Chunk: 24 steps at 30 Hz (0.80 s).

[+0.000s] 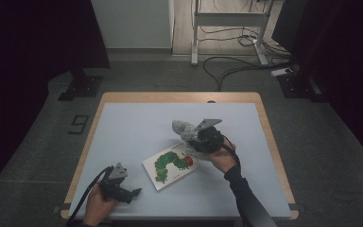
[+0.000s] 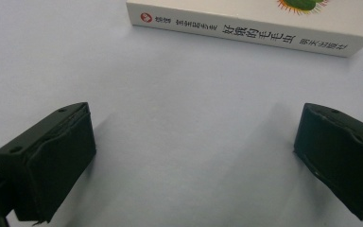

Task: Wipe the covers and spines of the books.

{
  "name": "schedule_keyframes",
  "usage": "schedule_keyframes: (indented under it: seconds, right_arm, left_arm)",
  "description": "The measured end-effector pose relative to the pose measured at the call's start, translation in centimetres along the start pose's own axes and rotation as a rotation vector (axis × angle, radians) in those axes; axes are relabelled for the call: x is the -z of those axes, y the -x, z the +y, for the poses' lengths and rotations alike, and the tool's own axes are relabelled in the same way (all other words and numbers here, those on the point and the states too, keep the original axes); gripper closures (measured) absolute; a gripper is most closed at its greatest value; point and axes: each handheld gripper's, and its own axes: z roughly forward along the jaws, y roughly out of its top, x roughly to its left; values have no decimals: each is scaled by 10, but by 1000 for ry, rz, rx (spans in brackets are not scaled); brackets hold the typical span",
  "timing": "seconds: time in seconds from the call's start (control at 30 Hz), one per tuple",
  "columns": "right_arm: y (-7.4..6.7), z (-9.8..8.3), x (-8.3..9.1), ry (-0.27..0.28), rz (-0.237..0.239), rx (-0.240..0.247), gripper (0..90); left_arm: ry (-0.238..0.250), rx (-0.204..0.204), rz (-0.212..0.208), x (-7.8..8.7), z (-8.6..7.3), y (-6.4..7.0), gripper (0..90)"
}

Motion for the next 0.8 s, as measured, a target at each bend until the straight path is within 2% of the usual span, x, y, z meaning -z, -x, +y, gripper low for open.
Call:
schedule_keyframes:
  seconds: [0.53,0.8]
  right_arm:
    - [8,-17,41,25,-17,-29,598]
    - [17,-31,62,34,-54,-56,599]
  left_arm:
    - [1,1,-1,0,0,0,0]
    - [0,0,-1,0,0,0,0]
